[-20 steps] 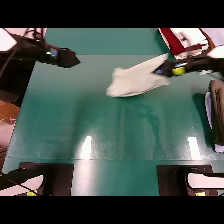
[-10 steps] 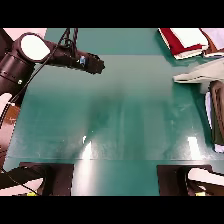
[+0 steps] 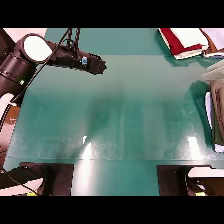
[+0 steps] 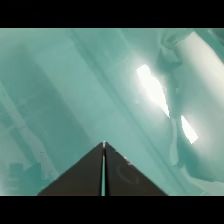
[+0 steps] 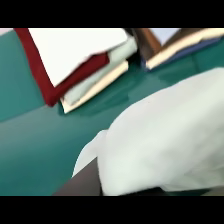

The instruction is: Fold the shirts.

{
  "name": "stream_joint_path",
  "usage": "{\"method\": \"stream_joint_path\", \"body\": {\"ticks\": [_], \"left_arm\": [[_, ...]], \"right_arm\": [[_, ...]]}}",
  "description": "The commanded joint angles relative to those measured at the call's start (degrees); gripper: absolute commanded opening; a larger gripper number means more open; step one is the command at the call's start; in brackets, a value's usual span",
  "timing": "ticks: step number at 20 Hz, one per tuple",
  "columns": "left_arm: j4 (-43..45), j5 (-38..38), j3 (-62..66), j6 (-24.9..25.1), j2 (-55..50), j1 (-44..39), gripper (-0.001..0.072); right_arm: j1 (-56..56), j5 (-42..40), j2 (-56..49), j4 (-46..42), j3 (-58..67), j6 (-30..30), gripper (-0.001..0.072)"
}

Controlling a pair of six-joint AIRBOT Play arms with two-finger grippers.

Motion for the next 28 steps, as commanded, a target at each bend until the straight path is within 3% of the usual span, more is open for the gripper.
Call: {"method": "stream_joint_path", "body": {"ticks": [1,8,12,15,16,18,19,24,28], "left_arm": [[0.1,0.0,0.0,-0.1,0.0,0.0,0.0024],[0.1,-0.1,0.0,0.4,0.0,0.0,0.0024],[0.1,-0.2,0.0,0.4,0.0,0.0,0.0024],[0.1,-0.2,0.0,0.4,0.0,0.0,0.0024],[0.1,-0.3,0.0,0.4,0.0,0.0,0.0024],[0.1,-0.7,0.0,0.4,0.0,0.0,0.0024],[0.1,-1.2,0.0,0.5,0.0,0.0,0.0024],[0.1,-2.0,0.0,1.9,0.0,0.0,0.0024],[0.1,-1.2,0.0,1.9,0.0,0.0,0.0024]], "right_arm": [[-2.2,1.7,1.4,0.0,5.7,-0.1,0.0013],[-9.4,4.5,13.5,-0.7,-8.2,-0.1,0.0013],[-15.0,11.7,19.5,-1.7,-17.6,-0.1,0.0014],[-18.4,16.5,23.6,-13.9,-24.6,1.2,0.0018],[-18.9,16.6,25.6,-20.3,-27.5,3.1,0.0073],[-20.0,15.4,29.0,-30.6,-33.0,5.7,0.0428],[-20.7,14.8,30.3,-33.9,-35.4,6.1,0.0517],[-21.8,15.0,32.1,-33.9,-38.3,11.0,0.0516],[-13.0,13.6,32.1,-22.9,-37.1,11.1,0.051]]}}
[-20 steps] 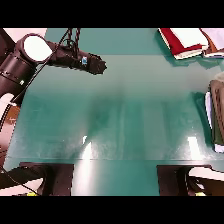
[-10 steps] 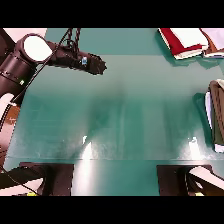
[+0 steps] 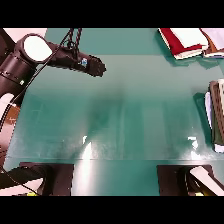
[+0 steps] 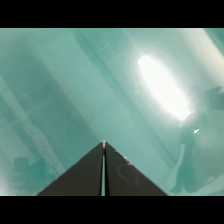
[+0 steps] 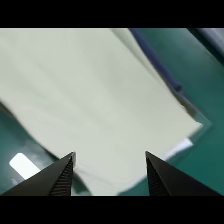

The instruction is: Fold the shirts.

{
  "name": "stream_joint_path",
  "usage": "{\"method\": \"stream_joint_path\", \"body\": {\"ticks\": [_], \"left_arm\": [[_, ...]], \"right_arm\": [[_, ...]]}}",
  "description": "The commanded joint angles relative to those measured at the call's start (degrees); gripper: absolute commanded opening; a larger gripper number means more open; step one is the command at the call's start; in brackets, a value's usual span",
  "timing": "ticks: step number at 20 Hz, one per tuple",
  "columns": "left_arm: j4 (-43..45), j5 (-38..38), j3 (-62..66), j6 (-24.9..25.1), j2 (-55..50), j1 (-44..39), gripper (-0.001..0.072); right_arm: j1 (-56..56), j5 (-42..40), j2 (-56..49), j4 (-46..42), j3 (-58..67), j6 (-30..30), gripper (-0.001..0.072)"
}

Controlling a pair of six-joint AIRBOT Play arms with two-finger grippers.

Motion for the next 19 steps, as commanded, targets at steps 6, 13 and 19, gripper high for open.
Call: {"method": "stream_joint_path", "body": {"ticks": [6,13,19], "left_arm": [[-0.1,0.7,0.0,0.1,0.0,0.0,0.0024],[-0.1,4.8,0.0,0.1,0.0,0.0,0.0024],[-0.1,5.1,0.0,0.1,0.0,0.0,0.0024]], "right_arm": [[30.3,-3.1,0.3,15.4,-0.6,1.3,0.0479],[53.3,-9.4,0.3,15.2,-0.6,1.2,0.0015],[56.7,-10.0,0.3,15.3,-0.6,1.2,0.0015]]}}
